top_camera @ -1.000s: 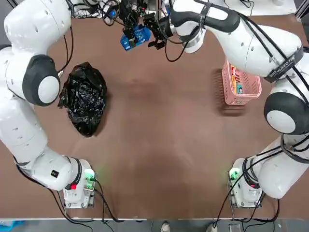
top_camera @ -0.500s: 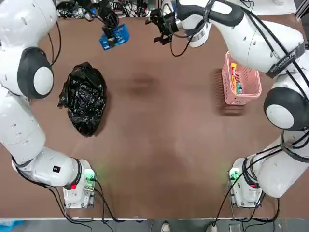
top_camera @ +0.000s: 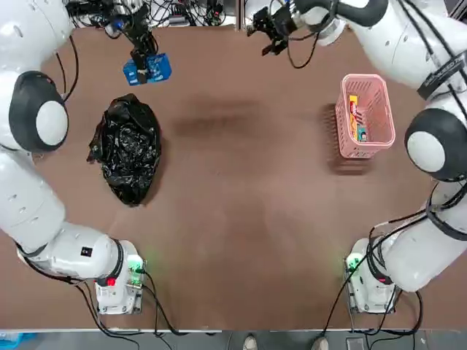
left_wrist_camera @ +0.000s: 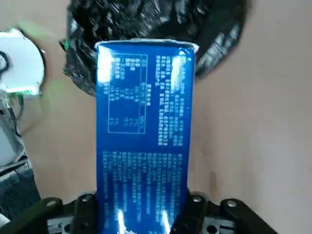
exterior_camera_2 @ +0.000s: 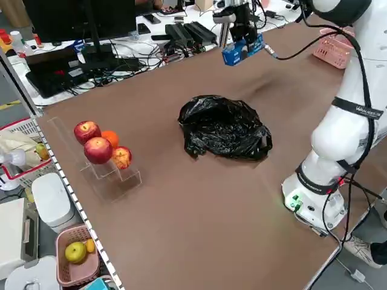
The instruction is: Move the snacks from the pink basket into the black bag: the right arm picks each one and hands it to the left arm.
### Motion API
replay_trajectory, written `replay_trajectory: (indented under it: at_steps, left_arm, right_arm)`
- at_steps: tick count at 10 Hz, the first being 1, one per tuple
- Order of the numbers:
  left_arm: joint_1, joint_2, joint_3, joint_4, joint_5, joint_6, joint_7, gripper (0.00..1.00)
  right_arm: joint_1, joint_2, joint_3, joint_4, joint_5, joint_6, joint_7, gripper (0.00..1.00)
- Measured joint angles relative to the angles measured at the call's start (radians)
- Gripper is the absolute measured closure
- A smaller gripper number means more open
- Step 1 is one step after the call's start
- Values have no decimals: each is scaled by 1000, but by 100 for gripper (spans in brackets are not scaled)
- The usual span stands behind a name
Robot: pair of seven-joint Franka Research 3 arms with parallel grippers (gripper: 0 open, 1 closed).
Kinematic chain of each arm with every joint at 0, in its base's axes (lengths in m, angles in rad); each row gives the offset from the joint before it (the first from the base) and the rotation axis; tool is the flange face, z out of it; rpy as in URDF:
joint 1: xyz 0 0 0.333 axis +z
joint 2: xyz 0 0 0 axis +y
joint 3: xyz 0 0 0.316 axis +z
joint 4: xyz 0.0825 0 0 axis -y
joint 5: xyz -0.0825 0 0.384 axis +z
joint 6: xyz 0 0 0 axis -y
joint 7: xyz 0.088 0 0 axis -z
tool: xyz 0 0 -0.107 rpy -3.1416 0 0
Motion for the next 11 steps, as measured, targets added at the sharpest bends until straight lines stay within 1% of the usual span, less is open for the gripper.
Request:
replay_trajectory:
  at_steps: [1, 2, 3, 5, 6, 7, 8, 9, 10, 11]
  left_arm:
    - [8, -33, 1, -69, 36, 5, 29, 50]
    - [22, -68, 0, -143, 66, 30, 45, 50]
    - [42, -107, -1, -231, 104, 75, 71, 50]
    - [81, -186, -2, -439, 149, 215, 125, 50]
    - [103, -218, -2, -530, 167, 280, 156, 50]
    - [128, -248, -2, -603, 179, 345, 181, 50]
    - [154, -274, -2, -669, 183, 419, 205, 50]
    - [167, -288, -2, -722, 184, 487, 218, 50]
    - [171, -292, -3, -752, 184, 538, 219, 50]
    - [179, -292, -3, -761, 184, 572, 219, 50]
  right_arm:
    - [-42, -6, -1, 16, -76, -68, -2, 0]
    - [-71, -16, -1, 24, -161, -111, -3, 0]
    - [-92, -28, -1, 27, -248, -150, -2, 0]
    - [-132, -50, -1, 47, -426, -258, -2, 0]
    - [-154, -57, -1, 69, -525, -318, -2, 0]
    - [-173, -61, -1, 91, -615, -370, -2, 0]
    - [-187, -67, 0, 105, -684, -402, -2, 0]
    - [-207, -76, -1, 108, -725, -421, -3, 0]
    - [-231, -80, -1, 108, -754, -432, -10, 0]
    - [-255, -81, -1, 106, -785, -436, -16, 0]
